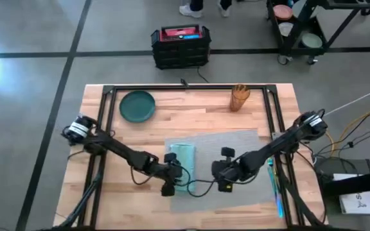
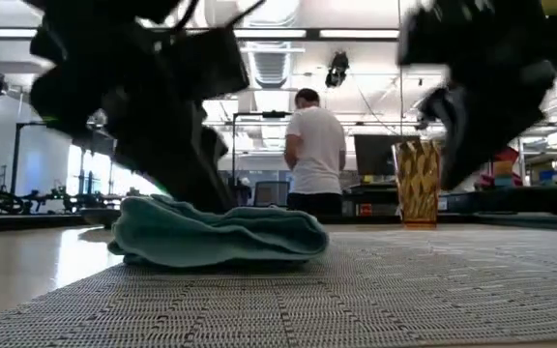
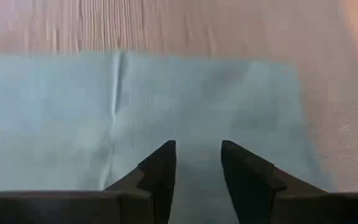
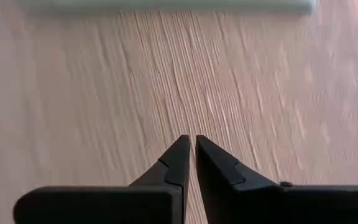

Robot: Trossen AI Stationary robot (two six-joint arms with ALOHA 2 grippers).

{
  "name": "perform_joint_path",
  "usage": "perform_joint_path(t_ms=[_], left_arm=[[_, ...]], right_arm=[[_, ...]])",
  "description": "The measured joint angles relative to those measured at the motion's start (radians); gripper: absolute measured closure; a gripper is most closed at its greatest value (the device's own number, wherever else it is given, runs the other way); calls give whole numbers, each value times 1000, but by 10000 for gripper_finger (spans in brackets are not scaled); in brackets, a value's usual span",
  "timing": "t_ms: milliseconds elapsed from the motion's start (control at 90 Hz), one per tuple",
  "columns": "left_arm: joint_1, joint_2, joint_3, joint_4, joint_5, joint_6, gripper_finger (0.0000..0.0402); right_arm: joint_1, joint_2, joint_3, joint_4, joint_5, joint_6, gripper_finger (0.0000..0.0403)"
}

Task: Set table place
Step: Put the light blue table napkin on the gray tablemat

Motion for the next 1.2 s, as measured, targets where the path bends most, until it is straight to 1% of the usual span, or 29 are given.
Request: perform_joint_path(t_ms=[67, 178, 300, 456, 578, 656, 744, 889, 933, 978, 1111, 1200], left_arm=[[0, 5, 0, -19, 0, -10, 286], [-2, -8, 0, -104, -3, -23, 286], [-9, -50, -16, -178, -4, -43, 286], [-16, -101, -24, -157, -3, -73, 286], [-26, -111, -23, -152, 2, -77, 286], [-39, -136, -22, -158, 2, -77, 286], [-51, -192, -18, -179, -1, -91, 286], [-87, -285, -19, -411, -30, -183, 286], [-104, -299, -24, -484, -30, -215, 287], [-126, -300, -34, -522, -29, -235, 287], [-184, -284, -73, -527, -16, -275, 287], [-202, -271, -91, -514, -18, -310, 287]], right_arm=[[2, 2, -28, 7, -1, 24, 389], [1, 10, -69, 39, -2, 42, 389], [1, 27, -85, 149, -3, 26, 389], [0, 71, -88, 268, -17, 17, 389], [0, 107, -85, 367, -12, 16, 389], [-2, 133, -63, 384, -9, 15, 389], [-2, 152, -37, 378, -11, 6, 389], [-2, 166, -12, 372, -7, -5, 389], [-2, 166, -11, 371, 6, -5, 389], [-2, 166, -11, 370, 20, -2, 389], [-4, 166, -11, 369, 33, 4, 389], [-4, 168, -11, 369, 36, 5, 389]])
